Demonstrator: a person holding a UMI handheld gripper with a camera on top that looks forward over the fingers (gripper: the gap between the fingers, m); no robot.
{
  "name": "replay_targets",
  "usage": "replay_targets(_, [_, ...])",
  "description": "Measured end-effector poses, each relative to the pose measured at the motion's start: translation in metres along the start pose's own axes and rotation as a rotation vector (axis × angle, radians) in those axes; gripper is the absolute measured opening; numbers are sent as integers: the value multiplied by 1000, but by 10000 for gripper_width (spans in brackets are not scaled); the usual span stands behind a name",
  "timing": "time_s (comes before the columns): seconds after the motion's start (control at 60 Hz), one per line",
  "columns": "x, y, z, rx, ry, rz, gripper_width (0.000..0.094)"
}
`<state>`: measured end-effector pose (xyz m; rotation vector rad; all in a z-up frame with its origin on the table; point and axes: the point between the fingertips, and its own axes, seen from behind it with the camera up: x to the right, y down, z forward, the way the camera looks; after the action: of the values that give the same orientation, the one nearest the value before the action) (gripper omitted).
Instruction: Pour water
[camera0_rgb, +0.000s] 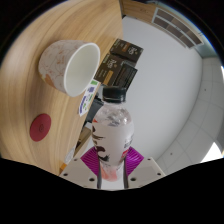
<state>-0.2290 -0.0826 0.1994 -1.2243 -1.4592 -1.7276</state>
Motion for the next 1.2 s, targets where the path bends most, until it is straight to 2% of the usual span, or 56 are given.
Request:
replay_targets(0.1, [-11,-18,2,36,13,-95,293])
replay_targets(0.367, [-26,-16,3,51,-74,69,292])
replay_targets(0.767, [21,19,-8,166,-360,1296,293])
replay_targets(0.867, [1,11,-5,196,-482,1566,293])
replay_targets(0.983, [-31,-5,-4,231,-543,1713,294])
replay_targets(1.2, [-103,-38,0,216,-662,1812,300])
